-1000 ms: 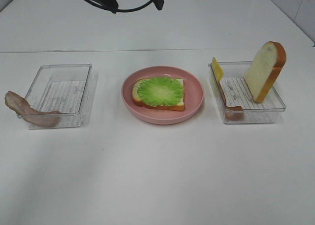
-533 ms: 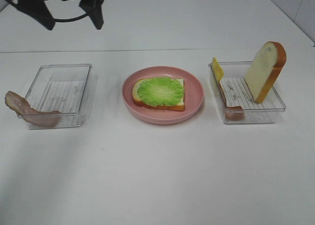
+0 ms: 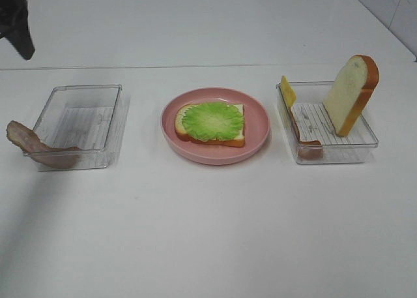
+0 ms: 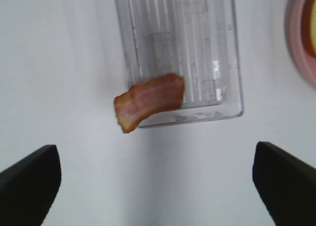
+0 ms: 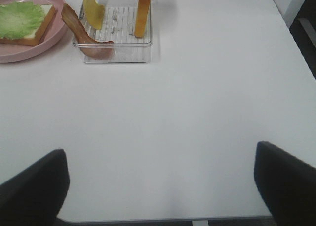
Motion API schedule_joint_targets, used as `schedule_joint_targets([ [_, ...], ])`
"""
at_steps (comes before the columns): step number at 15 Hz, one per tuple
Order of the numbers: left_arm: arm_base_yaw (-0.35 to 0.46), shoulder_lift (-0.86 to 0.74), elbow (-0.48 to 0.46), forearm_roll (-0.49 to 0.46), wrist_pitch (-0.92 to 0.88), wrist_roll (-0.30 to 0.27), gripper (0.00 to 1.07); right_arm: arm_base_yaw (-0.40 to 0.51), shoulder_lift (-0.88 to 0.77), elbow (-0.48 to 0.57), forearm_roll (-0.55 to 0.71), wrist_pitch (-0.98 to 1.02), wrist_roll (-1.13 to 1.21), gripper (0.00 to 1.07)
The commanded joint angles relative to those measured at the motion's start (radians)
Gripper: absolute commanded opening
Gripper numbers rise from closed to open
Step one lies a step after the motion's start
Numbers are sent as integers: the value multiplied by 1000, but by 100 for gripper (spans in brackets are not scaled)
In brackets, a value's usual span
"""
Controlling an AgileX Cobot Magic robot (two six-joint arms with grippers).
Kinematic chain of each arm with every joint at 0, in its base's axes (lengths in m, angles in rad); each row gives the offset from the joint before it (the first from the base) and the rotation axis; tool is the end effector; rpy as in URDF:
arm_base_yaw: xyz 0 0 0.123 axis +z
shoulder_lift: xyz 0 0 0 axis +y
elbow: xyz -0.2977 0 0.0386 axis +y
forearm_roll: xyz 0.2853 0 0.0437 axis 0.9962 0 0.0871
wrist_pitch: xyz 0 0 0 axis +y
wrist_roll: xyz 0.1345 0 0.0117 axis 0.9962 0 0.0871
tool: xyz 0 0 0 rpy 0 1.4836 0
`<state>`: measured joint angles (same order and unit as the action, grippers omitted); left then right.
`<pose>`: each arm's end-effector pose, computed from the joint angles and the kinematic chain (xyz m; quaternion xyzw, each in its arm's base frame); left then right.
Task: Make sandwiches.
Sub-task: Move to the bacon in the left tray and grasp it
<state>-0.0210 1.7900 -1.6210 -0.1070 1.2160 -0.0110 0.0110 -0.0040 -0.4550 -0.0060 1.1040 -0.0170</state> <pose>0.4270 -0.0225 0.2710 -0.0066 0.9893 -0.0544 0.1350 0.0531 -0.0001 0.2545 -0.0121 0.8744 -0.0045 0.4851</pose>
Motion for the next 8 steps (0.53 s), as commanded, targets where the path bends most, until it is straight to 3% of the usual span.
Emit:
schedule_joint_targets([
  [1, 73, -23, 78, -8, 26, 11, 102, -6, -27, 4, 0, -5, -5, 99],
  [4, 91, -20, 153, -19, -64, 28, 102, -6, -27, 4, 0, -5, -5, 99],
  [8, 91, 26, 177, -67, -136, 43, 102, -6, -27, 4, 0, -5, -5, 99],
])
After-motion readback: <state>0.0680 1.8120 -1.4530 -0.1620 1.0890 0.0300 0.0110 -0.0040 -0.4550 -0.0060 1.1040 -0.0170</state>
